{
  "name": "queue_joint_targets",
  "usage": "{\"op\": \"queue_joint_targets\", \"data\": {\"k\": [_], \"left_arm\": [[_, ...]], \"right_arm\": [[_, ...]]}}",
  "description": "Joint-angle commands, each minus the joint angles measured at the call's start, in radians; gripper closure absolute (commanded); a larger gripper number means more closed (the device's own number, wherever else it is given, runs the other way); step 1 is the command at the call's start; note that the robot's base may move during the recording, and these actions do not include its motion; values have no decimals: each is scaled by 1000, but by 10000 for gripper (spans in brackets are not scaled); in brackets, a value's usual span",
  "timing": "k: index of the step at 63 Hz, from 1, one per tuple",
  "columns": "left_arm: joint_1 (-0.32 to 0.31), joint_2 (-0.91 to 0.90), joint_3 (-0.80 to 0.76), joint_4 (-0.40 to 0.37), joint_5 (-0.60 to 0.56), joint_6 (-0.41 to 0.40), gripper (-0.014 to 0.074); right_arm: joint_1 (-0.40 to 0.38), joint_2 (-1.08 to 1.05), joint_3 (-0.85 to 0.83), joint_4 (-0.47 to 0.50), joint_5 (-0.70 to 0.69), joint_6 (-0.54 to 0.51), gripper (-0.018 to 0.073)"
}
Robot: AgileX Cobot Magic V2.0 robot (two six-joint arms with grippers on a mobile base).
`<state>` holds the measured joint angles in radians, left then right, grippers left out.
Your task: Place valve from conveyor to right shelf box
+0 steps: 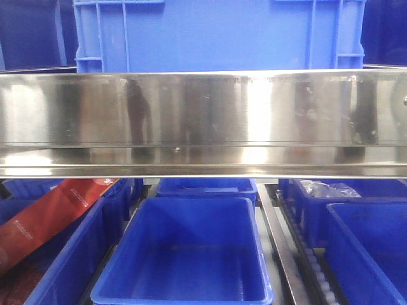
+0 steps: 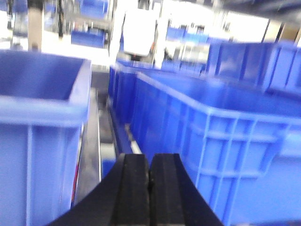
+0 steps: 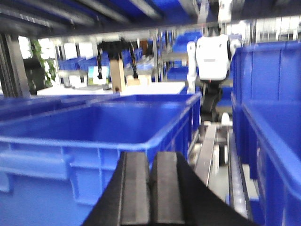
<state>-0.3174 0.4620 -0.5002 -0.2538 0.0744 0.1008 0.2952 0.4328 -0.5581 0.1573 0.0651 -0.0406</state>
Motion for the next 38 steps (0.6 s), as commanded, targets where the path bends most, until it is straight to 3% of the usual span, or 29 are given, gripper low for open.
{"op": "queue_joint_targets", "data": {"k": [1, 32, 38], "left_arm": [[3, -30, 1, -7, -18, -8, 707], [3, -37, 1, -7, -18, -8, 707], [3, -37, 1, -7, -18, -8, 707]], "right_arm": [[-4, -36, 3, -6, -14, -5, 722], [-6, -63, 9, -8, -4, -5, 722], [-31, -104, 73, -73, -6, -5, 722]]}}
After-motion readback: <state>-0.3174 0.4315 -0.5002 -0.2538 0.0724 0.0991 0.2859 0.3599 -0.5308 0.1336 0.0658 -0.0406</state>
